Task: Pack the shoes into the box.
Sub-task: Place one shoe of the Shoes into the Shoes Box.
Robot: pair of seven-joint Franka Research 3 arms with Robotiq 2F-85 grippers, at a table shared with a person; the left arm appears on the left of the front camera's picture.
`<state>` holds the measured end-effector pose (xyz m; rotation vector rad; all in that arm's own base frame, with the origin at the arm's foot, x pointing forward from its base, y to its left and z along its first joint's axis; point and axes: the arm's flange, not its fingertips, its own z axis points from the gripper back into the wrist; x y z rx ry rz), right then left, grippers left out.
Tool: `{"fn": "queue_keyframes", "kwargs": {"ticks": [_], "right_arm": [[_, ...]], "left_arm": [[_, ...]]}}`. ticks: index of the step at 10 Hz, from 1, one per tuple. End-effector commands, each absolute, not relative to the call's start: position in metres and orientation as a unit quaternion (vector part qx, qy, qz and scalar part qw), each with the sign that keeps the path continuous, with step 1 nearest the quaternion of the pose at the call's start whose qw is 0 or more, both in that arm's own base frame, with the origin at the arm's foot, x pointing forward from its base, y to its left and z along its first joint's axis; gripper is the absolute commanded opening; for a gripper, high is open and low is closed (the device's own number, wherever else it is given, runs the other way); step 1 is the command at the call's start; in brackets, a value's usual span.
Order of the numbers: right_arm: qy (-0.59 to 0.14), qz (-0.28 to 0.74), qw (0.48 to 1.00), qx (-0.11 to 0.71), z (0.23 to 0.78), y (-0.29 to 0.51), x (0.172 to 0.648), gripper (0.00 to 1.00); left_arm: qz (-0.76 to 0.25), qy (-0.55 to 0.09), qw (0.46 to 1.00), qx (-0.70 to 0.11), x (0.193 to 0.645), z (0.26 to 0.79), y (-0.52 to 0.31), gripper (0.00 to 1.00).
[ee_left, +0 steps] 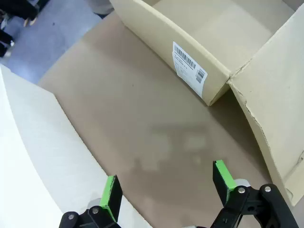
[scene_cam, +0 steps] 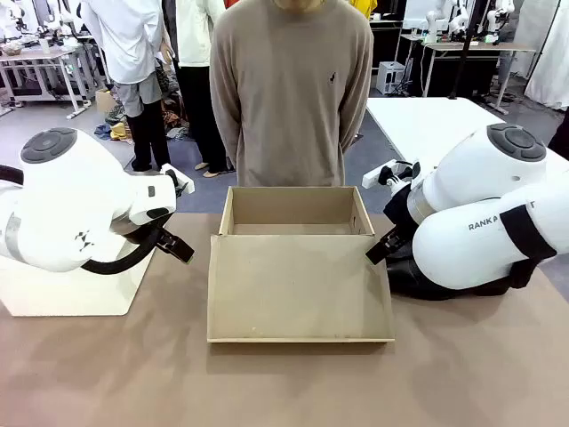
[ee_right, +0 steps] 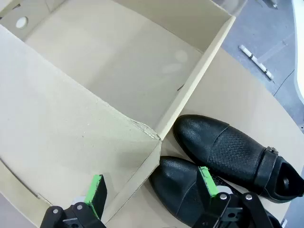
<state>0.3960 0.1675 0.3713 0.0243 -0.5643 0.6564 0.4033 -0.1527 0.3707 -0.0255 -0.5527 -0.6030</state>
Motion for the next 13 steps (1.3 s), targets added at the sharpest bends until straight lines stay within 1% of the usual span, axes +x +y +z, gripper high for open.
{"fn": "queue_keyframes", "kwargs": {"ticks": [1,13], "right_arm": [[-0.273,0.318,0.908,0.012,0.3713,0.1675,0.3960,1.00],[-0.273,0.318,0.908,0.012,0.3713,0.1675,0.3960,1.00]], "left_arm": [[-0.293,-0.269,0.917,-0.012,0.4033,0.3706,-0.1527,1.00],[-0.293,-0.269,0.917,-0.012,0.4033,0.3706,-0.1527,1.00]]}}
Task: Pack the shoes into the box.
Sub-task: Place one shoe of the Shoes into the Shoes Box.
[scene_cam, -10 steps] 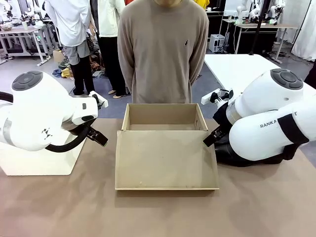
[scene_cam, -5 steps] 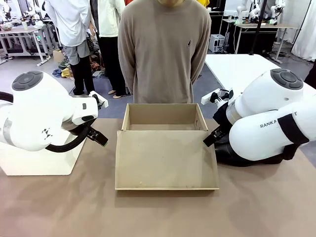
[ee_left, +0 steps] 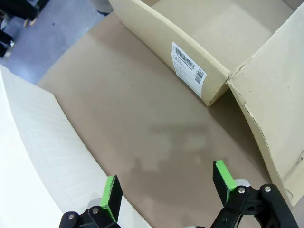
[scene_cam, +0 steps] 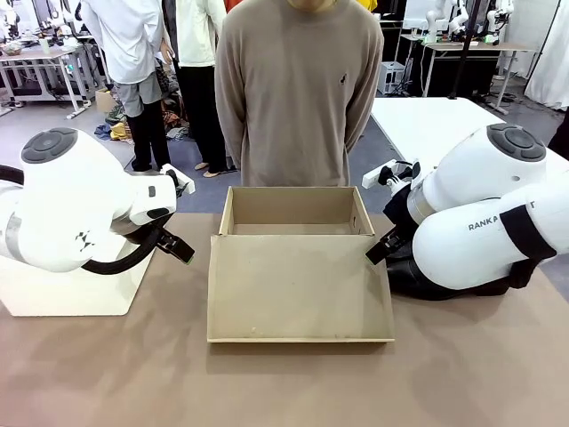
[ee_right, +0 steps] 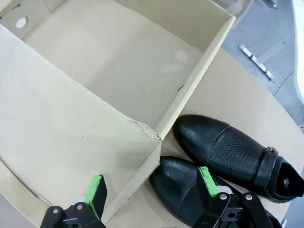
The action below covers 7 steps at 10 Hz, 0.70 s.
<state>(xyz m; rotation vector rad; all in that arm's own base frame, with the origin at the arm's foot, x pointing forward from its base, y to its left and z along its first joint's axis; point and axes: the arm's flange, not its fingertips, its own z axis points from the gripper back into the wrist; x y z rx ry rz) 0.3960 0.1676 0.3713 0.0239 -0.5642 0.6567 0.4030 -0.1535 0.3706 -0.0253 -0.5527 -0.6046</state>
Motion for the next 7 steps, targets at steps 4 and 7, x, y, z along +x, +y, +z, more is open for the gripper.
{"fn": "queue_keyframes", "kwargs": {"ticks": [4,7], "right_arm": [[-0.272,0.310,0.911,0.013,0.385,0.163,0.399,1.00],[-0.270,0.302,0.914,0.024,0.438,0.150,0.399,1.00]], "left_arm": [[-0.300,-0.273,0.914,-0.006,0.405,0.388,-0.153,1.00],[-0.310,-0.281,0.908,0.004,0.412,0.449,-0.162,1.00]]}}
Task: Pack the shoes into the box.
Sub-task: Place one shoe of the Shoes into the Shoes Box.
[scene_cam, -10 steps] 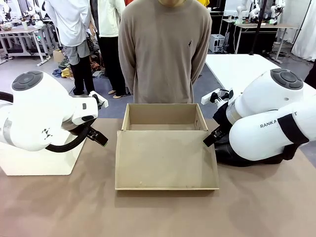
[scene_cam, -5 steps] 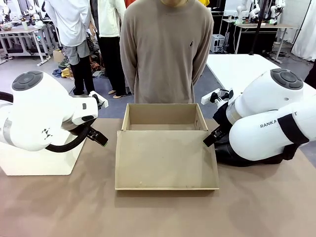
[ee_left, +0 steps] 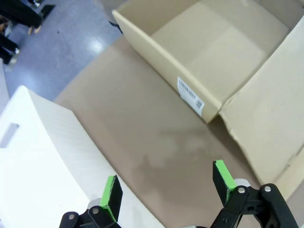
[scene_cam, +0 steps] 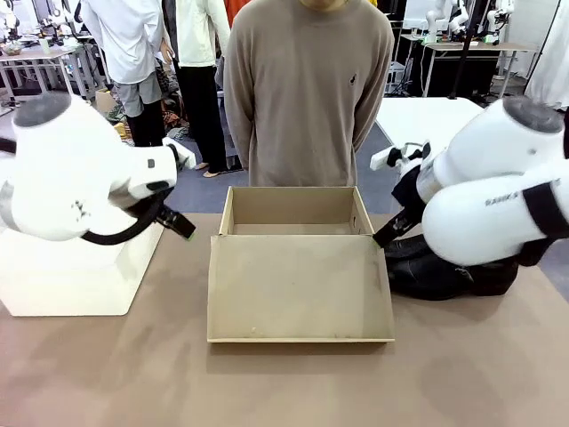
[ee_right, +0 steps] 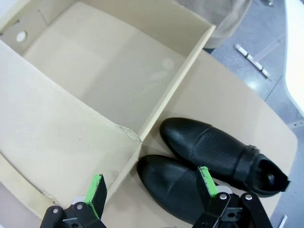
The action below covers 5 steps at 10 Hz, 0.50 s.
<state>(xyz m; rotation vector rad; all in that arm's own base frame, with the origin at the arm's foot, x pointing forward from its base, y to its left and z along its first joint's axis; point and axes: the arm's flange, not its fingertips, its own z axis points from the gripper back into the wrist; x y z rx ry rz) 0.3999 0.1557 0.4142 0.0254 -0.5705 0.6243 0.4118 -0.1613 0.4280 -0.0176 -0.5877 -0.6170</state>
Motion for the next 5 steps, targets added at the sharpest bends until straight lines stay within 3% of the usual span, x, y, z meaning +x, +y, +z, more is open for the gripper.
{"fn": "queue_keyframes", "kwargs": {"ticks": [1,5], "right_arm": [[-0.267,0.302,0.915,0.025,0.452,0.148,0.399,1.00],[-0.270,0.320,0.907,0.036,0.500,0.142,0.390,1.00]], "left_arm": [[-0.315,-0.284,0.905,0.012,0.412,0.464,-0.164,1.00],[-0.323,-0.282,0.903,0.012,0.406,0.503,-0.164,1.00]]}}
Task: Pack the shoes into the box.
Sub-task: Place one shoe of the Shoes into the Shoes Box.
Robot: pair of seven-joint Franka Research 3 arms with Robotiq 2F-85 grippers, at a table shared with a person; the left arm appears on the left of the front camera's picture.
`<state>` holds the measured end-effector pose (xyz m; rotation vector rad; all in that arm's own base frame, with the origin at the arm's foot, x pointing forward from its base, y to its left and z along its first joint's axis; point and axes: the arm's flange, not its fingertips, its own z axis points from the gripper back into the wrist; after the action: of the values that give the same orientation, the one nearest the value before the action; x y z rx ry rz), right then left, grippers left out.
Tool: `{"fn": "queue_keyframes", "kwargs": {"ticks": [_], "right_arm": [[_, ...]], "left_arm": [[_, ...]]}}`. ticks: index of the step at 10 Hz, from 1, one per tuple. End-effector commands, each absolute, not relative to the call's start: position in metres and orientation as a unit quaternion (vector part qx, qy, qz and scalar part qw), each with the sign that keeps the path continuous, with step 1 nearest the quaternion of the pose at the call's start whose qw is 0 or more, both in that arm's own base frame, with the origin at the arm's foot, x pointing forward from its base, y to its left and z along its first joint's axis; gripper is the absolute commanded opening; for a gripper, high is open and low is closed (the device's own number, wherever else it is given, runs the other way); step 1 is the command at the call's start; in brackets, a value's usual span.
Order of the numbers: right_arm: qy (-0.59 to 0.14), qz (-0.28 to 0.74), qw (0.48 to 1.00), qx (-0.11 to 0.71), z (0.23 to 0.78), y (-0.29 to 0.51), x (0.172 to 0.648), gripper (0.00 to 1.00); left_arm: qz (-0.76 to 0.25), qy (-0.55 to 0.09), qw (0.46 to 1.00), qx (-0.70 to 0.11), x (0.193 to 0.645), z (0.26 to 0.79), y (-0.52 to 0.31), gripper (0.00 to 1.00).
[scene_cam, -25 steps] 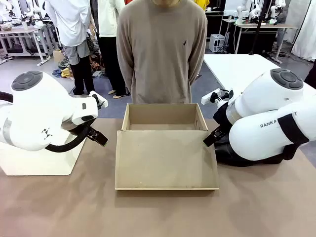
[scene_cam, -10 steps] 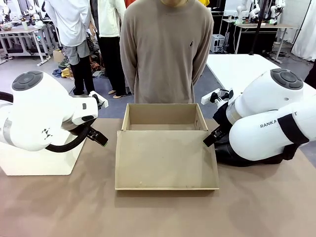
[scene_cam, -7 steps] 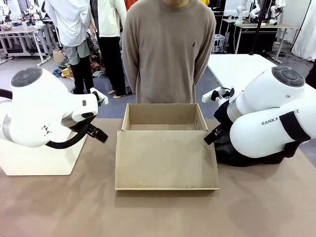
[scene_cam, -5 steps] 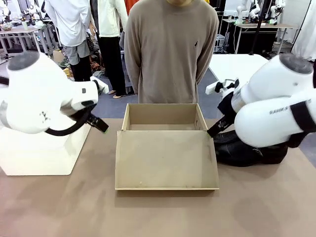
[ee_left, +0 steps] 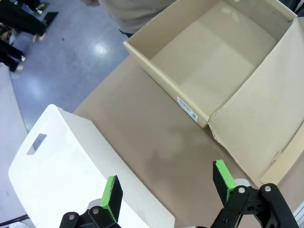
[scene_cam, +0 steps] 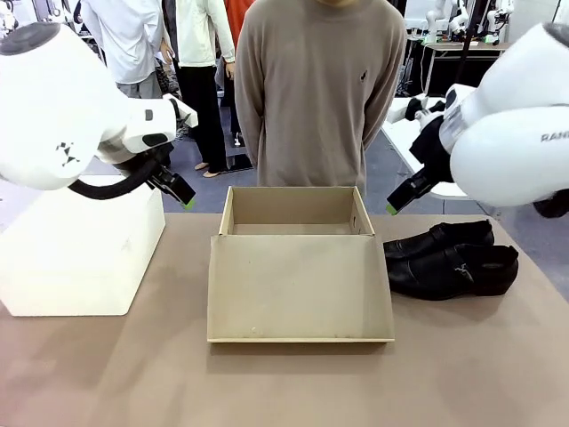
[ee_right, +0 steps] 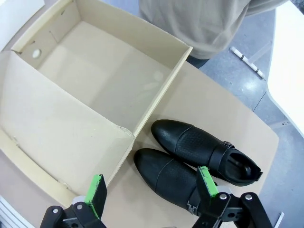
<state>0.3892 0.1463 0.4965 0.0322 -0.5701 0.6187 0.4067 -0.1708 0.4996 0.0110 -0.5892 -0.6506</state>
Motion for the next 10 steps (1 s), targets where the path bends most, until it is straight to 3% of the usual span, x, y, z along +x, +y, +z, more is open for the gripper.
{"fn": "queue_keyframes", "kwargs": {"ticks": [1,6,10], "right_arm": [[-0.277,0.329,0.902,0.044,0.502,0.140,0.388,1.00],[-0.341,0.432,0.825,0.132,0.527,0.112,0.364,1.00],[-0.358,0.488,0.776,0.179,0.532,0.096,0.355,1.00]], "left_arm": [[-0.323,-0.284,0.903,0.008,0.405,0.506,-0.161,1.00],[-0.440,-0.353,0.823,-0.070,0.389,0.532,-0.131,1.00],[-0.539,-0.368,0.749,-0.117,0.389,0.539,-0.107,1.00]]}}
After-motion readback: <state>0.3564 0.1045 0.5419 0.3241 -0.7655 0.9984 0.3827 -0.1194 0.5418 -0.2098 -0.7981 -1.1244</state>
